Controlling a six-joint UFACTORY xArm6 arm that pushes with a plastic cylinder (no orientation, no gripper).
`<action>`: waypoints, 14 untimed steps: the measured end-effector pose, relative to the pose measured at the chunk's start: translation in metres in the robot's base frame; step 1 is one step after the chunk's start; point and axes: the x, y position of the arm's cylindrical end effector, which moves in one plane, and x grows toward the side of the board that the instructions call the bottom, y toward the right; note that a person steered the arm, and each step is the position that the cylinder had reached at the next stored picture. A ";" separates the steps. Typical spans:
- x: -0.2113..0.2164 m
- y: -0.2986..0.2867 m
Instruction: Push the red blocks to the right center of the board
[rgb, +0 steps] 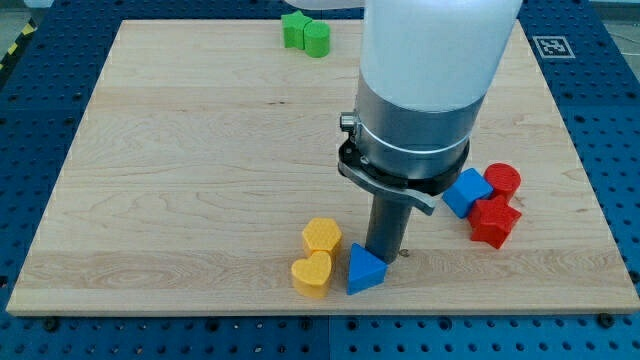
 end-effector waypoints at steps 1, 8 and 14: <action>0.000 0.022; 0.000 0.136; -0.038 0.121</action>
